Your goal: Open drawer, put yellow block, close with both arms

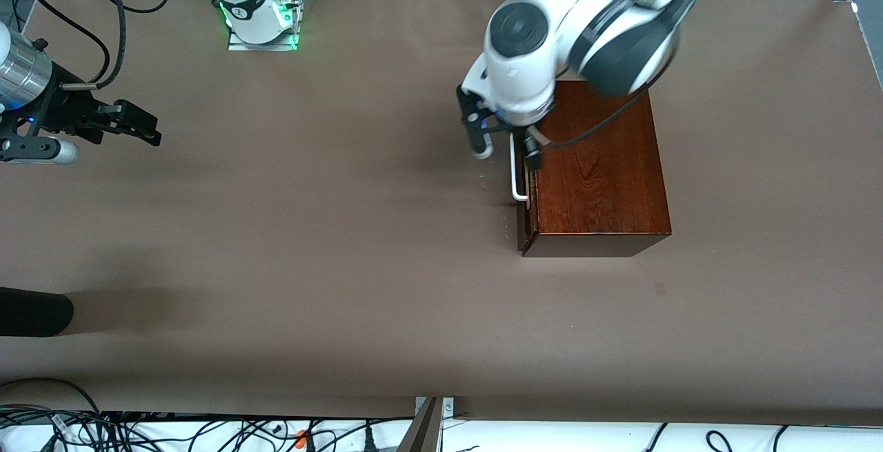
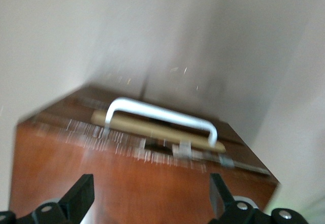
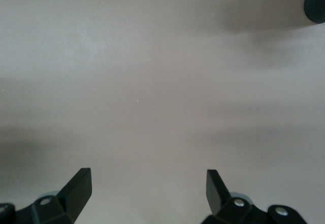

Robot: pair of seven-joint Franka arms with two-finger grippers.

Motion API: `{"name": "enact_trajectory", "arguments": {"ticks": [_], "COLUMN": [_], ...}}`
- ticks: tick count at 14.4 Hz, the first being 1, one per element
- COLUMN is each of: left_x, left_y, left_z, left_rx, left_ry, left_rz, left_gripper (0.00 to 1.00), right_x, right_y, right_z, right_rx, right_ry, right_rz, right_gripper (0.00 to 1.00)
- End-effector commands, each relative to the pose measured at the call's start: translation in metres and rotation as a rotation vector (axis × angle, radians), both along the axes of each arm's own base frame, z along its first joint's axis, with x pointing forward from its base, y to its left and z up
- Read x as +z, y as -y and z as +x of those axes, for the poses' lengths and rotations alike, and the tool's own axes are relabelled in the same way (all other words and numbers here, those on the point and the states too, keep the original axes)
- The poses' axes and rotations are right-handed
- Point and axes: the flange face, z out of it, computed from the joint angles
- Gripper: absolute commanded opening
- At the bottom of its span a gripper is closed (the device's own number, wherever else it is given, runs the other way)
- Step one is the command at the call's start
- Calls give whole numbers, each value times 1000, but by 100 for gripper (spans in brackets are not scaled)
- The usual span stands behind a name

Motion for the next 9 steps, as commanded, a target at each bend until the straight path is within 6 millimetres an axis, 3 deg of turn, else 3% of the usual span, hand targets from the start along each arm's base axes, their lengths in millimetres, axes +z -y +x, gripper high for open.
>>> {"name": "enact_trajectory", "arguments": {"ticks": [1,2,4,6,7,8,9], "left_x": [44,53,72,90,100,126,129], "left_y": [-50,-68,-133,-174,-191,-204,-211], "left_z": [27,37,68,84,88,77,71], "left_rx": [246,287,413,486,517,557,640], "left_ry": [-6,2,24,52,69,129,146], "left_rz": [23,17,-18,-38,-43,-32,-13], "left_gripper": [100,100,100,100,100,100,100], "right_x": [5,5,5,5,5,5,5], "right_y": [2,2,3,3,3,3,3], "right_z": [1,1,1,1,1,1,1], "right_rx": [13,13,11,11,10,10,10], "right_ry": [12,13,13,13,13,13,13], "right_rz": [-8,-8,-8,-6,-6,-6,-6], "right_gripper": [100,100,100,100,100,100,100]}}
